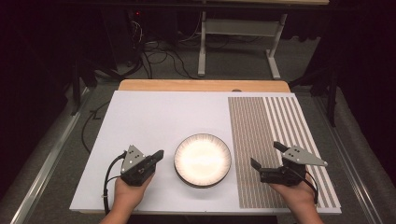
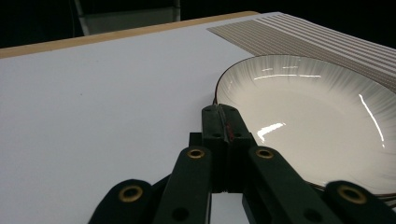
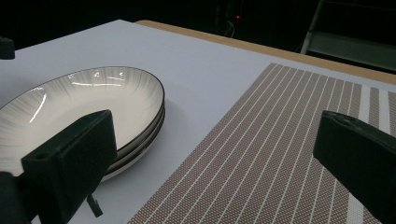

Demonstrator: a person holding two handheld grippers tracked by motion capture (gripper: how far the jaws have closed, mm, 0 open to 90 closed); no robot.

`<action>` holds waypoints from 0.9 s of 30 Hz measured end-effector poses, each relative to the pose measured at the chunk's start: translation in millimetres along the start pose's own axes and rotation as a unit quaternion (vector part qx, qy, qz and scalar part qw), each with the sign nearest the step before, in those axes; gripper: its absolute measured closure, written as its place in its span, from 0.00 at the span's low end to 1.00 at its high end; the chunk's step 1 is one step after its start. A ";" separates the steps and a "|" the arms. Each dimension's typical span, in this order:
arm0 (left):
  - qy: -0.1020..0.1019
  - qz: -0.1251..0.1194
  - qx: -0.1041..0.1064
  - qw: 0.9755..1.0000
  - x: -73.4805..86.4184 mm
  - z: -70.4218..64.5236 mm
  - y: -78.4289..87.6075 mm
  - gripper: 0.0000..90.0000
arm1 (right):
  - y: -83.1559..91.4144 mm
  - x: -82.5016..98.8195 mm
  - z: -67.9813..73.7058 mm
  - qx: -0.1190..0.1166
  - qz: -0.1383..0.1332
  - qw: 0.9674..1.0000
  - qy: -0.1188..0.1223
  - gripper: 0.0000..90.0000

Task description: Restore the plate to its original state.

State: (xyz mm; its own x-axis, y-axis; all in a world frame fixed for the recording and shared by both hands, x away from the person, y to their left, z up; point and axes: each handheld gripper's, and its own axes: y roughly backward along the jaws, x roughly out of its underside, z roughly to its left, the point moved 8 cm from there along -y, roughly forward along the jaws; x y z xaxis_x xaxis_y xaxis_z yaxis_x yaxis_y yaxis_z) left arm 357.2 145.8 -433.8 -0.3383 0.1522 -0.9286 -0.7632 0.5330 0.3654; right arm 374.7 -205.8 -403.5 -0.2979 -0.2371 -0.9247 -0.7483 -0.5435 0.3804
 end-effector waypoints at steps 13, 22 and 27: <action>0.009 -0.025 -0.012 1.000 -7.1 16.1 14.8 0.85 | -0.6 0.2 -0.1 0.000 0.000 1.000 0.003 0.00; 0.010 -0.043 -0.020 0.999 -11.4 30.5 30.6 0.59 | -1.3 1.3 0.5 -0.001 0.003 1.000 0.000 0.00; 0.009 -0.047 -0.035 0.998 -12.8 35.9 35.7 0.45 | -2.0 1.4 1.1 -0.002 0.002 1.000 0.001 0.00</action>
State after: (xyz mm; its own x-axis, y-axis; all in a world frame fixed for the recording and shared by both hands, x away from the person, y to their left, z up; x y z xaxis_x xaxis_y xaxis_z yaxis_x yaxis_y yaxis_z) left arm 354.0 192.7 -411.1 -0.2734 0.0883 -0.9578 -0.8279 0.4854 0.2811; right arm 375.1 -204.2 -405.6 -0.3009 -0.2406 -0.9228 -0.7443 -0.5457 0.3850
